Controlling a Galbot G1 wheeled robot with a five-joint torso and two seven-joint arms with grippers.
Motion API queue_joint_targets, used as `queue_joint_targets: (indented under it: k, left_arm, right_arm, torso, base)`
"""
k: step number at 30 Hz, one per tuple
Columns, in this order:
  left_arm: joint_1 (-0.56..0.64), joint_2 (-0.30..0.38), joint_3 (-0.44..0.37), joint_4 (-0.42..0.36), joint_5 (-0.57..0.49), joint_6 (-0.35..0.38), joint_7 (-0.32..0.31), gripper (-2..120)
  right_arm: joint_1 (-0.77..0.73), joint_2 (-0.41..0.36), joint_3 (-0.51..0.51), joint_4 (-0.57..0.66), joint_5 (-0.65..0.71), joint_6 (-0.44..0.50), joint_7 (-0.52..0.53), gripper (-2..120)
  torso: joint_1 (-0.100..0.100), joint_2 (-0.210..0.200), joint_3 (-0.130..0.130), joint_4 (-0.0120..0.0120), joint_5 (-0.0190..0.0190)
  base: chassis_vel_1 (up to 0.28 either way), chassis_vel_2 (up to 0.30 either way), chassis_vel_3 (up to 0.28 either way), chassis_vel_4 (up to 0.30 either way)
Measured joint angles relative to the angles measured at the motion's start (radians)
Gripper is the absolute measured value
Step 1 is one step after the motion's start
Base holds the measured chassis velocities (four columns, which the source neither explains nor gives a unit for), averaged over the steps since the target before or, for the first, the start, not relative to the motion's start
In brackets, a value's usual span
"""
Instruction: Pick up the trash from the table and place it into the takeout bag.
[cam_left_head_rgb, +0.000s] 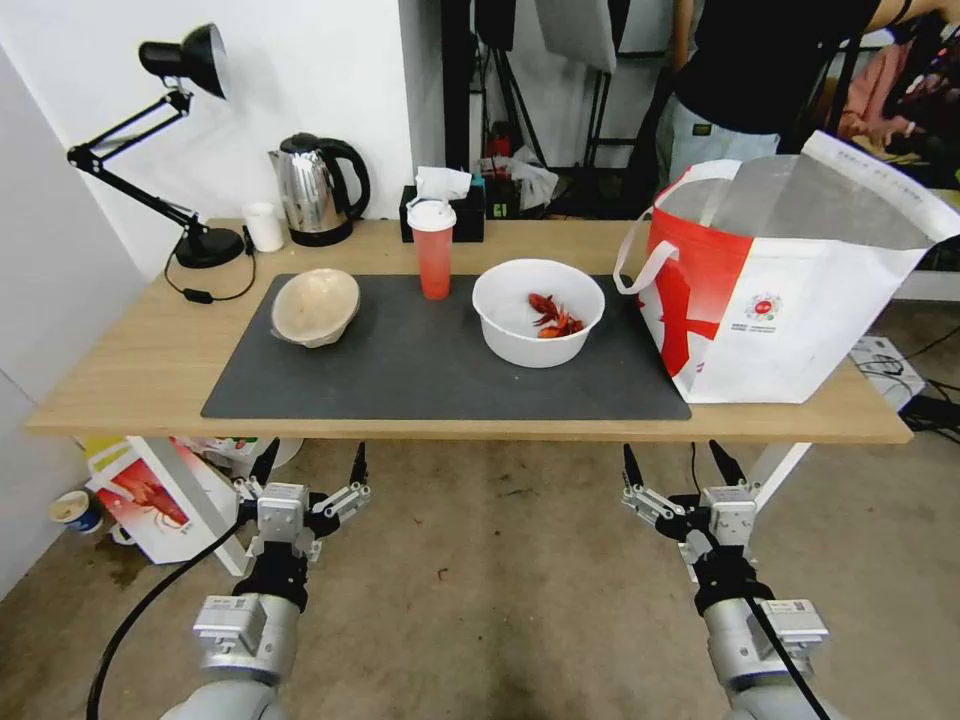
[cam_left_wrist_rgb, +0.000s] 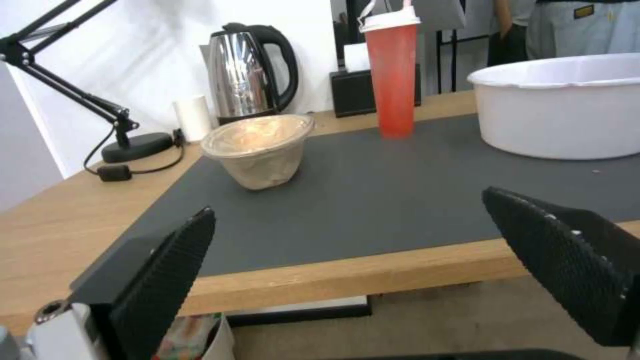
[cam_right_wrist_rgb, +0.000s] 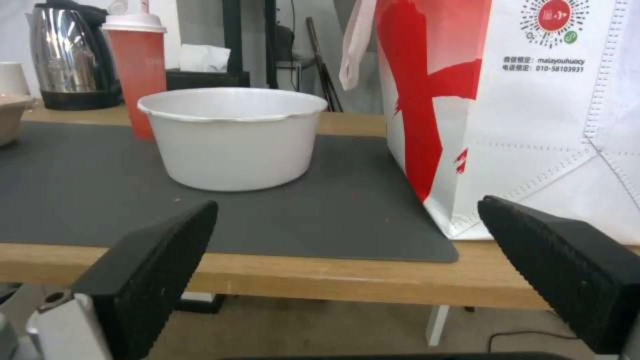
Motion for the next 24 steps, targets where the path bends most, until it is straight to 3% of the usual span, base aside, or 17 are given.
queue_joint_targets:
  k: [24]
  left_arm:
    - [0.000, 0.000, 0.000, 0.000, 0.000, 0.000, 0.000, 100]
  right_arm:
    - [0.002, -0.002, -0.001, 0.000, 0.002, -0.009, 0.000, 100]
  torso:
    - [0.000, 0.000, 0.000, 0.0000, 0.0000]
  base:
    - [0.000, 0.000, 0.000, 0.000]
